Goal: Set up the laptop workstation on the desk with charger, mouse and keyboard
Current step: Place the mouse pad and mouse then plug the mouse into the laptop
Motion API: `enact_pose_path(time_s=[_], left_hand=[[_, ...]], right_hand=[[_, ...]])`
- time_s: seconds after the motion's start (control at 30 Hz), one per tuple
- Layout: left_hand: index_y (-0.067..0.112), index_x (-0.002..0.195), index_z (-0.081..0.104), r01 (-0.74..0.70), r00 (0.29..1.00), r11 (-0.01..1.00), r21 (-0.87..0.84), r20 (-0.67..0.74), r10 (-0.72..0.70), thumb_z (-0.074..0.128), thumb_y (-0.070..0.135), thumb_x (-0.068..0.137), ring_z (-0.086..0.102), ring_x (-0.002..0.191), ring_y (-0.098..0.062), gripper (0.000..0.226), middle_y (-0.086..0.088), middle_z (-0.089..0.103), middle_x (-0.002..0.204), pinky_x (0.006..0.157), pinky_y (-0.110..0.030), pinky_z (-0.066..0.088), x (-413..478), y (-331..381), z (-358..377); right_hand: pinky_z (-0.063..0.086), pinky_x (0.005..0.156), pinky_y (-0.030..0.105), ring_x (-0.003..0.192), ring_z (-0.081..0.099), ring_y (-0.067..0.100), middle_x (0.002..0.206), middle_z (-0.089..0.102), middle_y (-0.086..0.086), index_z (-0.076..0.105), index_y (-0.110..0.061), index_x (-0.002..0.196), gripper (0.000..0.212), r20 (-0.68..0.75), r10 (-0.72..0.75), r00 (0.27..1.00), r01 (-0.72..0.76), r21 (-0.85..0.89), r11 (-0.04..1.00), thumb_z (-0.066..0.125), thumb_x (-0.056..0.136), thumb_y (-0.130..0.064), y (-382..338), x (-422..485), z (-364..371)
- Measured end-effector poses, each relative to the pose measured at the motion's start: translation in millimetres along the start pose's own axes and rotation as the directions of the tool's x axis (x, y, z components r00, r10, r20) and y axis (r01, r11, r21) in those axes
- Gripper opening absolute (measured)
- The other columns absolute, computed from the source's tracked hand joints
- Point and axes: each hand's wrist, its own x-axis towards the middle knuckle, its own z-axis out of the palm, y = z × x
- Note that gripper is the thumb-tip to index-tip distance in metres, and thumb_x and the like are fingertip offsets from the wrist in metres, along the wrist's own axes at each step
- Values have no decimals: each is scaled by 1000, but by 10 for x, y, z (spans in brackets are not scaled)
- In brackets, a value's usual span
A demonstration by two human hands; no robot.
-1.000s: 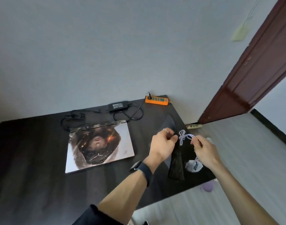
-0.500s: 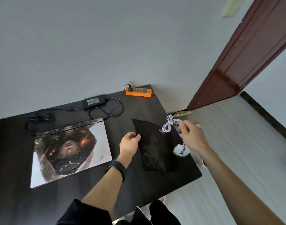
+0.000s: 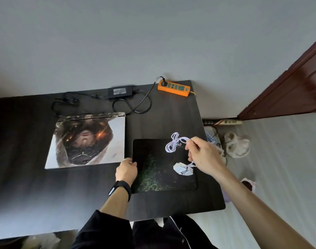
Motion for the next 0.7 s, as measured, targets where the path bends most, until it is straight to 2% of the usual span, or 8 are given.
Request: enact_pose_path(time_s=[0.1,0.17,0.27,0.37,0.43,0.5,0.63,0.7], left_hand=[[16,124,62,115,991,990,-79,81,-109,62,31,91,67,101,-33,36,-11,72,109,89,-40,56,108,-99,62],[15,123,63,133,989,988,-79,76,-127,62,30,91,68,99,-33,35,-13,72,107,86,-37,56,143,-150,63],[16,132,54,76,997,997,31,-26,-75,55,24,95,60,112,-37,38,-15,64,124,87,-38,49,160,-120,18],[20,140,43,19,1000,986,166,-24,-15,51,18,92,57,116,-37,48,-13,57,132,85,-42,46,165,-59,17],[19,145,38,-37,999,985,167,-15,40,50,20,92,50,124,-33,54,-10,49,140,91,-45,46,152,-49,69],[18,143,40,-119,992,972,204,-10,123,51,21,91,45,126,-31,53,-9,47,140,94,-45,47,134,-58,157],[24,145,39,-211,953,976,54,233,193,61,23,76,52,122,-26,72,-5,50,134,100,-40,47,126,-18,380],[28,150,32,-246,911,969,8,342,228,70,25,73,49,126,-23,86,-4,46,137,103,-35,45,113,82,501]], right_hand=[[59,72,39,59,69,11,64,68,1,62,-19,82,33,62,21,998,-27,87,996,43,103,-35,-155,93,-2],[61,74,40,61,70,13,65,68,1,63,-17,83,33,117,21,993,-34,109,993,43,103,-35,-265,144,43],[60,71,36,61,71,14,66,68,1,63,-15,84,33,190,-8,982,-13,107,994,43,103,-33,-409,178,168],[56,67,29,59,69,11,66,67,-2,62,-16,84,33,240,-25,971,16,38,999,42,104,-33,-462,265,339],[55,67,30,56,68,9,66,66,-2,61,-17,84,32,220,-4,976,7,-14,1000,41,104,-33,-434,417,432],[56,70,34,54,67,9,67,67,-3,60,-18,83,31,164,26,986,-22,-29,999,41,103,-33,-397,611,496],[55,70,30,57,65,10,71,66,-4,62,-15,87,30,41,62,997,-65,66,996,42,103,-31,-453,978,619],[50,61,19,63,64,11,75,68,-1,63,-14,90,30,53,57,997,-62,93,994,42,103,-30,-473,1093,687]])
